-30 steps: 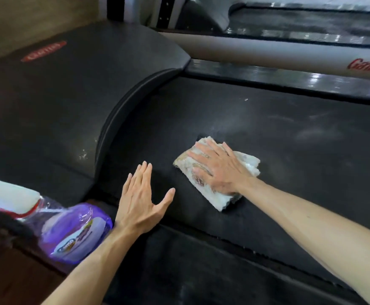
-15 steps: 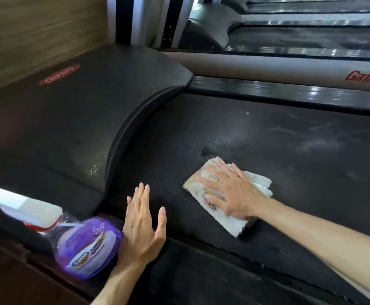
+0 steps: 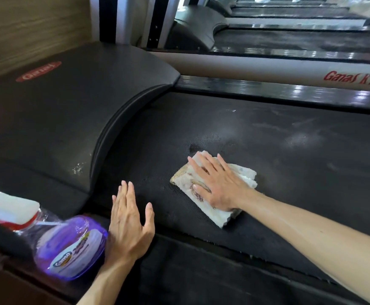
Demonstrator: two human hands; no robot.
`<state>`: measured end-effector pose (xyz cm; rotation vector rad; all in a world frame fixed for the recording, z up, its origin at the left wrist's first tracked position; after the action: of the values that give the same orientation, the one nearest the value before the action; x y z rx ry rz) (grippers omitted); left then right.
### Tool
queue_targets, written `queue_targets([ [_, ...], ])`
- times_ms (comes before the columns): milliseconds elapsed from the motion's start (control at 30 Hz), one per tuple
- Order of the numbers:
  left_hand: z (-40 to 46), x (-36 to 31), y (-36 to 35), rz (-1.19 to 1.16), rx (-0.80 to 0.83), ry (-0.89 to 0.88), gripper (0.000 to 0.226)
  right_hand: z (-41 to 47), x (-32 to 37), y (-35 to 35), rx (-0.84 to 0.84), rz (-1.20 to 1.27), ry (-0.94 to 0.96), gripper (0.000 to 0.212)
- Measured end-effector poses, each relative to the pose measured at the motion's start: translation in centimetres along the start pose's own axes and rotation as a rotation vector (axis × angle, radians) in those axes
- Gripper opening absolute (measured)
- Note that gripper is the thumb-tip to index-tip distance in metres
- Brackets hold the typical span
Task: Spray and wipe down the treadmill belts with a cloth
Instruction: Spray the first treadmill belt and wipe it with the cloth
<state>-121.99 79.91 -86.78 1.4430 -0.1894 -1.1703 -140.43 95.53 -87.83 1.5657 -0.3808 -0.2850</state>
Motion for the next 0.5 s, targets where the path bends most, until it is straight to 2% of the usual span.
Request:
queue_targets([
  [167,-0.1,-0.1,0.2,-0.026,-0.001,0.033,0.085,0.7,-0.2,-0.3,0.058,0.050,-0.058,0.069],
  [333,-0.4,-0.1,0.8,-0.059,-0.012,0.052,0.081,0.9,0.2,-0.3,-0.007,0.115,-0.102,0.067],
  [467,-0.7,-0.1,1.2,-0.112,-0.004,0.092,0.076,-0.1,4.3,-0.4,-0.012,0.093,0.033,0.079],
  [500,-0.7,-0.1,1.2,-0.122,-0.001,0.101,0.076,-0.6,5.5,-0.5,-0.008,0.095,0.076,0.076],
])
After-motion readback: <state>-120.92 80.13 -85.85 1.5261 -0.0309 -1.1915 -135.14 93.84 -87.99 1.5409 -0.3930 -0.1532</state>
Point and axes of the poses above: each hand's wrist, its own z-axis towards the middle knuckle, its own y-axis out of the back of the hand, x = y × z, the point moved 10 cm from there along z, towards the middle knuckle, and after that the axes turned 7 degrees about y, right-handed, at the moved point
